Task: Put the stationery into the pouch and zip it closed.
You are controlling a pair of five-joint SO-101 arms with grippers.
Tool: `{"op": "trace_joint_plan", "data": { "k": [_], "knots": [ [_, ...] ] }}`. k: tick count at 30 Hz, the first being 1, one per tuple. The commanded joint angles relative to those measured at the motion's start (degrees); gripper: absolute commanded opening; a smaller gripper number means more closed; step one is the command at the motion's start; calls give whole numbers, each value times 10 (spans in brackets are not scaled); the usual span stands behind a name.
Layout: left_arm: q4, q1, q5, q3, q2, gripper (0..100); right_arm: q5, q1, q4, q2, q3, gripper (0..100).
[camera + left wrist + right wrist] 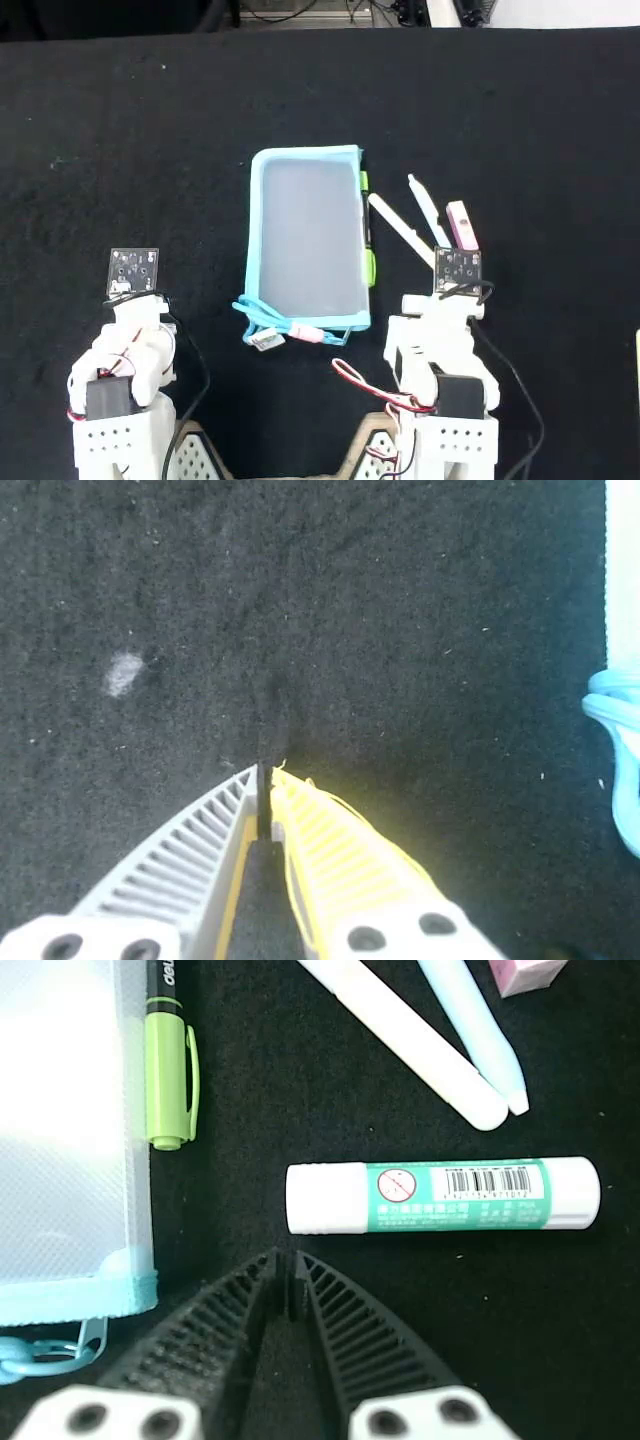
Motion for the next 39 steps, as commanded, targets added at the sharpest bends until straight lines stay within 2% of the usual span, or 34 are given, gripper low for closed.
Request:
{"op": "trace_joint_plan", "data": {
  "k": [1, 26, 33, 35, 39],
  "knots": [
    [3, 7, -5, 15, -4, 30, -6, 9, 4, -56, -5, 12],
    [3, 10, -5, 15, -4, 30, -5, 7, -5, -56, -5, 15],
    [3, 10, -5, 15, -4, 30, 0, 8, -207, -56, -5, 15],
    [3, 10, -5, 15, -4, 30, 50, 7, -250, -56, -5, 15],
    [-11, -15, -9, 14, -4, 30, 237, 8, -295, -55, -7, 15]
  ]
}}
